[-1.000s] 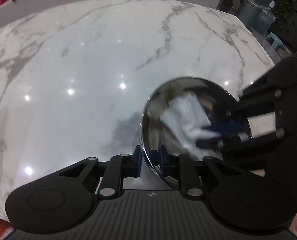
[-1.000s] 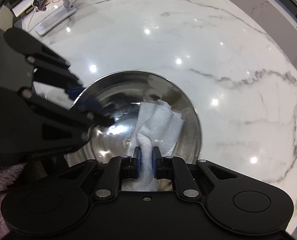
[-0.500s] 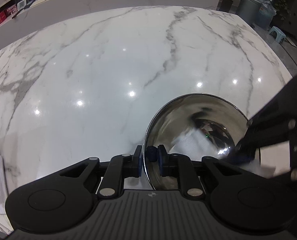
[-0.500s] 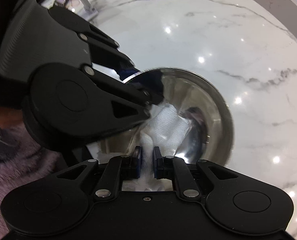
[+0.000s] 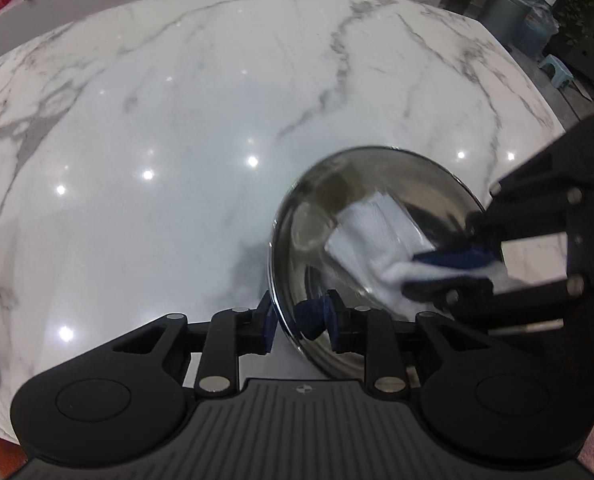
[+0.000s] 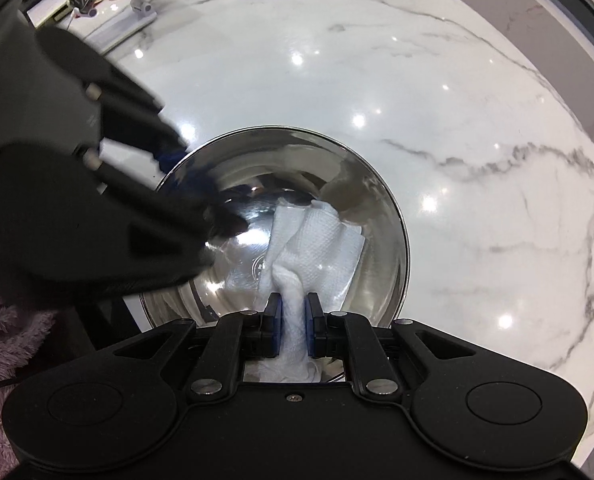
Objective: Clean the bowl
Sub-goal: 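Wipe the white cloth around the bowl interior while the left gripper holds the rim, then keep circling the cloth inside the bowl while the left gripper steadies the rim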
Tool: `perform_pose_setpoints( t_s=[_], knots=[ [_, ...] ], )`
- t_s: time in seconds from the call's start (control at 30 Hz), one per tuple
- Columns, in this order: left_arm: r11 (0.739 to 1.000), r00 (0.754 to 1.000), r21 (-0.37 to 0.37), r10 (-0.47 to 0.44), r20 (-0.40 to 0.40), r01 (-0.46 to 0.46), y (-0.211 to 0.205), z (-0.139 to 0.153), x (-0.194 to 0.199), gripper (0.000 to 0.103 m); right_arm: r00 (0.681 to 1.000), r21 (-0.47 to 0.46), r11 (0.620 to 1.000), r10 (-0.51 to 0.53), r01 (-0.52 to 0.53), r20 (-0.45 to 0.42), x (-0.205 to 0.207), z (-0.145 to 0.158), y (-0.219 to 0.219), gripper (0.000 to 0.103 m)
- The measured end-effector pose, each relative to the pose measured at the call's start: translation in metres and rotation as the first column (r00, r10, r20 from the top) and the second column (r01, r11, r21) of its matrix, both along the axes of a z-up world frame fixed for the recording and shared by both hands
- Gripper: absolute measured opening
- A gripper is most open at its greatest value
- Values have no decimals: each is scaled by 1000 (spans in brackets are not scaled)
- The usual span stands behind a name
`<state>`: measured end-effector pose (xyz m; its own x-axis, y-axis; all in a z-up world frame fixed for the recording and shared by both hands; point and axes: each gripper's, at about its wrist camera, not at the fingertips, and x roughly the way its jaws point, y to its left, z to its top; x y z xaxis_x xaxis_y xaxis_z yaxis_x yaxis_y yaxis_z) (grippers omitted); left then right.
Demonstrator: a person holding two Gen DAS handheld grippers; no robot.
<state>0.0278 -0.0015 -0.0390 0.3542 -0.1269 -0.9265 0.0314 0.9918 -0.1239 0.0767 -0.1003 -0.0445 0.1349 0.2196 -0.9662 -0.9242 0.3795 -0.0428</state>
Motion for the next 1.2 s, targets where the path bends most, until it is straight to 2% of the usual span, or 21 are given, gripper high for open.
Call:
perform_pose_setpoints(
  t_s=[0.2,0.37,0.43,0.57,0.7,0.8,0.97,1.1,1.2],
  knots=[
    [1000,1000,19,-14,25,14,1,3,0,17,1000,16,1000,-11,11,-20,-1,0,-5,10],
    [997,998,73,-39,47,36,-5,5,4,16,985,106,993,-28,47,-169,3,5,-7,10],
    [995,997,87,-49,51,45,-7,6,5,16,981,120,992,-26,50,-191,3,5,-7,10],
    [993,996,100,-65,55,59,-10,6,6,15,987,84,996,-1,15,-160,1,7,-9,9],
    [993,996,100,-65,58,59,-10,5,6,15,998,-28,998,52,-51,21,-5,10,-9,9],
    [995,997,88,-49,51,45,-8,5,6,16,999,-18,999,34,-33,17,-2,11,-14,9],
    [999,1000,26,-25,-5,25,-7,0,3,25,1000,8,1000,4,-4,-6,2,13,-22,9],
    [998,999,25,-52,-7,52,-9,1,-2,25,1000,21,1000,-10,10,-18,5,15,-28,9],
    [998,998,32,-63,3,63,-7,1,-2,21,1000,28,999,-18,18,-25,6,16,-32,9]
  ],
)
